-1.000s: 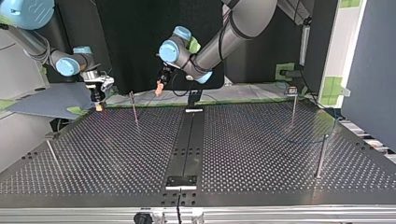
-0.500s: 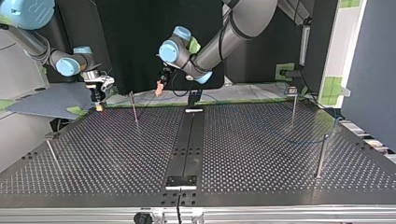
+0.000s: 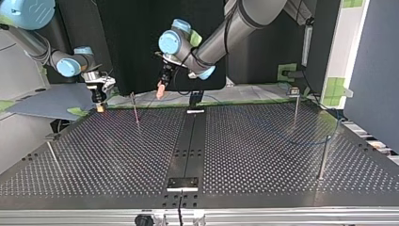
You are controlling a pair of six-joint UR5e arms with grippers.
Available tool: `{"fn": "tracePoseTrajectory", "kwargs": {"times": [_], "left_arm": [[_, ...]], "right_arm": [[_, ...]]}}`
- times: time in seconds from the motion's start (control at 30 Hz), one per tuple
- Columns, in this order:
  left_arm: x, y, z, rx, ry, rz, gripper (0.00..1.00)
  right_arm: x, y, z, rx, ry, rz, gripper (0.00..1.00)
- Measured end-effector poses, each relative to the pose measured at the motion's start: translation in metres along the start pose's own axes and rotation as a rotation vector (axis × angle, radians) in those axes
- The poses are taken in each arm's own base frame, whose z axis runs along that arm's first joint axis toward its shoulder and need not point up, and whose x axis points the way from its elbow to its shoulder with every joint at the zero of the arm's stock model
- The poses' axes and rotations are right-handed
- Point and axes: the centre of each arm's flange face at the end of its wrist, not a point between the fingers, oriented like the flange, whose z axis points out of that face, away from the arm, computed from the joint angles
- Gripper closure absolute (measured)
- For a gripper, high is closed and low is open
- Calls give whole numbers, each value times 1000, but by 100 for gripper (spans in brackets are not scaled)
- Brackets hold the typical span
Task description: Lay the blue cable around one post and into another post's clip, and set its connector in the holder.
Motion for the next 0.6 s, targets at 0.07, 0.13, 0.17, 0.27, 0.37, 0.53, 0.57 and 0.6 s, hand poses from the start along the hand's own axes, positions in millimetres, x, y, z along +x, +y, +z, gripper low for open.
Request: {"fn": "tracePoseTrajectory", "kwargs": {"times": [0.07, 0.13, 0.17, 0.27, 0.37, 0.53, 0.57, 0.6], "left_arm": [[-4, -5, -7, -1, -14, 10, 0], [-9, -14, -16, 1, -34, 13, 0], [-12, -18, -21, 2, -42, 11, 0], [-19, -32, -38, 7, -70, -7, 0], [-27, -40, -52, 5, -99, -36, 0], [-41, -35, -67, -29, -126, -84, 0], [-43, -33, -69, -37, -125, -89, 0], [-45, -30, -73, -50, -121, -95, 0]], "right_arm": [[0, 0, 0, 1, 0, 1, 100], [0, 0, 0, 2, 0, 2, 100], [0, 0, 0, 3, 0, 2, 100], [0, -1, 0, 4, 0, 5, 100], [0, -1, 0, 9, 0, 9, 100], [0, -4, 1, 19, 0, 15, 100], [0, -4, 1, 20, 0, 16, 100], [0, -5, 1, 21, 0, 17, 100]]}}
